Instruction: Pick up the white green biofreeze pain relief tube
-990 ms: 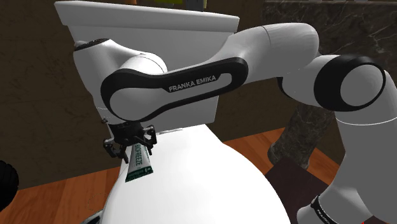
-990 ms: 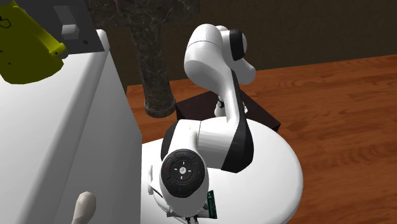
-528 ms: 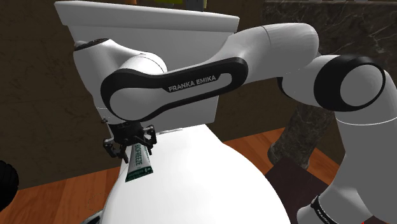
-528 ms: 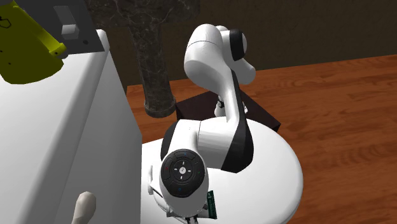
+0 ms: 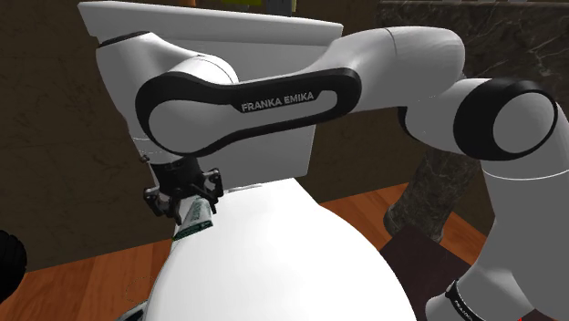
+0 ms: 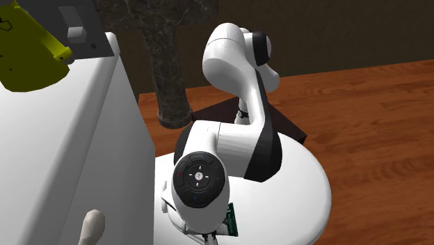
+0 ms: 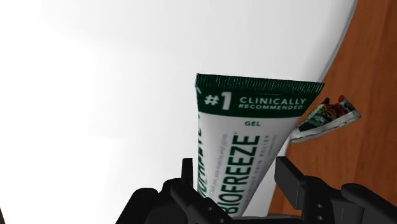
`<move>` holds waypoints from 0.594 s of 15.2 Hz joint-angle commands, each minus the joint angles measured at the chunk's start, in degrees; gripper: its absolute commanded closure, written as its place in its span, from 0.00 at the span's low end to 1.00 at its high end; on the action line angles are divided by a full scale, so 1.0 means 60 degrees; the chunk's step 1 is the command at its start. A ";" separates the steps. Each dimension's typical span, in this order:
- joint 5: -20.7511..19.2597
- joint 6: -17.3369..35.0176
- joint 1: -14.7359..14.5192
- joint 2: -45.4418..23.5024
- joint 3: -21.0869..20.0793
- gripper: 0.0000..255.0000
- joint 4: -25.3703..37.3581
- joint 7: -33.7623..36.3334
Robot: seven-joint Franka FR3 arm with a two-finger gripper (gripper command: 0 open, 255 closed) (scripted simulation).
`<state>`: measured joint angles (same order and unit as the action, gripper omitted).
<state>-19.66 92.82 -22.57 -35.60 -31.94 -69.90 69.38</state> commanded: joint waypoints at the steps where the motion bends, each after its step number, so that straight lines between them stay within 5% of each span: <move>1: 0.0021 -0.0273 -0.0033 0.0031 -0.0010 1.00 0.0257 -0.0049; 9: 0.0000 -0.1257 -0.0291 -0.0069 -0.0001 1.00 0.1389 -0.0171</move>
<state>-19.66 85.80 -24.13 -35.98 -31.94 -62.12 68.35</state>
